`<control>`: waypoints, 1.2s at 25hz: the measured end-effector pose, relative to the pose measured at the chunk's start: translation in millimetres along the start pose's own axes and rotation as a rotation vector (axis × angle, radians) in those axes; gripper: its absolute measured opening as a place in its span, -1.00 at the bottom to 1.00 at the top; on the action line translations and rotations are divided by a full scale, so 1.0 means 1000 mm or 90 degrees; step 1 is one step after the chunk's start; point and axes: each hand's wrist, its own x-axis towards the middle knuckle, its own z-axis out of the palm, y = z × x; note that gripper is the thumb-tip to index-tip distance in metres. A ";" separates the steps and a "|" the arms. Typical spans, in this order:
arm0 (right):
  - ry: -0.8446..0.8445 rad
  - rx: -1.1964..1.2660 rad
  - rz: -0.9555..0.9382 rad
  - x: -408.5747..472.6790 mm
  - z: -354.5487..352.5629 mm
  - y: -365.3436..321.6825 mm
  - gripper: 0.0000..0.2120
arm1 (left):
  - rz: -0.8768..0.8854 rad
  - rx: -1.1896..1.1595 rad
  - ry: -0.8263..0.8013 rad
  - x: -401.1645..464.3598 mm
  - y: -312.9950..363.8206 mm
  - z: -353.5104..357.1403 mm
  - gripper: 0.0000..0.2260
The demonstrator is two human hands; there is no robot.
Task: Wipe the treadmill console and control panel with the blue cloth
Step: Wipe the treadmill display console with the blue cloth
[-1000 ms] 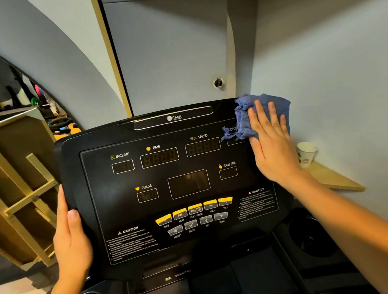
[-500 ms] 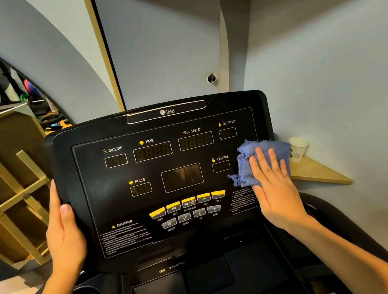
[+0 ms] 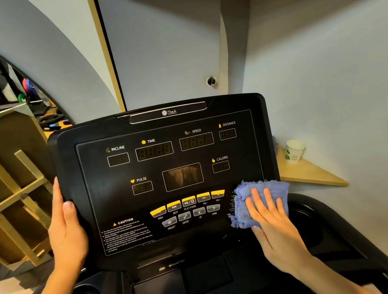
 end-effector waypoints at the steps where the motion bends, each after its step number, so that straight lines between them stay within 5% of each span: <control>1: -0.001 0.008 0.005 -0.002 -0.002 -0.005 -0.34 | -0.005 -0.001 0.001 0.000 -0.001 0.000 -0.47; 17: -0.041 -0.026 -0.035 0.010 -0.018 -0.087 -0.44 | 0.004 -0.037 -0.051 0.000 0.008 -0.002 -0.51; 30: -0.029 -0.019 -0.166 0.037 -0.007 -0.223 -0.29 | 0.003 -0.033 -0.030 0.001 0.005 -0.002 -0.55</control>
